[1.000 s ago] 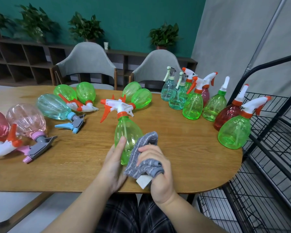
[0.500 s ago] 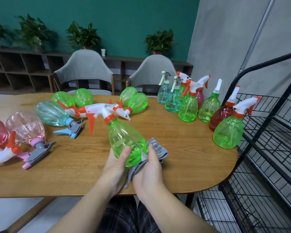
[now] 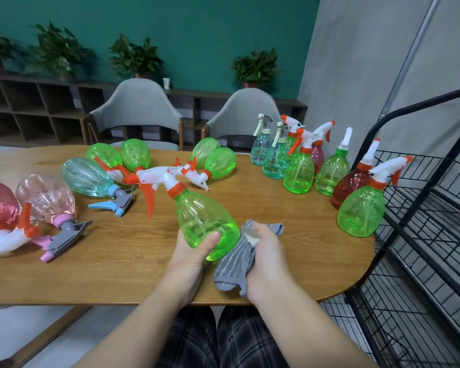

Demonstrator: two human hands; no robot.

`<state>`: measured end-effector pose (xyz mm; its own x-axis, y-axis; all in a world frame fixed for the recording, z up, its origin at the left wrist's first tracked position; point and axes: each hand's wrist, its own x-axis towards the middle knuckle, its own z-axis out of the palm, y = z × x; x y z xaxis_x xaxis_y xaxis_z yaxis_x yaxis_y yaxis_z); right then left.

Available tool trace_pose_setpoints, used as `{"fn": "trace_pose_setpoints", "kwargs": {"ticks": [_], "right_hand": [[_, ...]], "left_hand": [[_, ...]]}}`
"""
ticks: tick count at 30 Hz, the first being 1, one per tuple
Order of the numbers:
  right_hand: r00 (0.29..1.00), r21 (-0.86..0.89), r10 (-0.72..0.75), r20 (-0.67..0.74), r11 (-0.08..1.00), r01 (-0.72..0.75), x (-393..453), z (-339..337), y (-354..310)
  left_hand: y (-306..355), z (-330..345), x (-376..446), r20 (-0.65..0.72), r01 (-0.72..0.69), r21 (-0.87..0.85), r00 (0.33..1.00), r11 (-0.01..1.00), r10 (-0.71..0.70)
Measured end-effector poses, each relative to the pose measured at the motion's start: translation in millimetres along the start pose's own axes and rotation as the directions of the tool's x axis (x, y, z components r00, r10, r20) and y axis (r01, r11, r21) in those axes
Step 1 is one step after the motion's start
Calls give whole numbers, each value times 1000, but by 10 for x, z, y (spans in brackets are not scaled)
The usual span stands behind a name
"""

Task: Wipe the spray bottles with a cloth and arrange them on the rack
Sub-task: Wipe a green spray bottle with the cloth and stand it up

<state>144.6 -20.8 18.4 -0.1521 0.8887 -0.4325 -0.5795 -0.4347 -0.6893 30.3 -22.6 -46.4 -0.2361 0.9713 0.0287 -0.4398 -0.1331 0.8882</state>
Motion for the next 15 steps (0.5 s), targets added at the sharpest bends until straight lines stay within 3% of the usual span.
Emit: {"fn": "trace_pose_setpoints", "kwargs": {"ticks": [4,7,12,15], "right_hand": [[968,-16,-250,-34,968,250,-12,35,-128],[876,-132,-480,54,866,482,0,203,-228],[650,-379,-686,328,535,755,166,570,-382],[564,-486,-643,519,321,813,309,777,-311]], "left_hand": [[11,-25,-16,59,42,-48,998,998,-39],[13,-33,-10,81,80,-47,994,996,-76],[34,-22,-18,121,103,15,987,995,-104],[48,-24,-25,157,105,42,981,994,-110]]}}
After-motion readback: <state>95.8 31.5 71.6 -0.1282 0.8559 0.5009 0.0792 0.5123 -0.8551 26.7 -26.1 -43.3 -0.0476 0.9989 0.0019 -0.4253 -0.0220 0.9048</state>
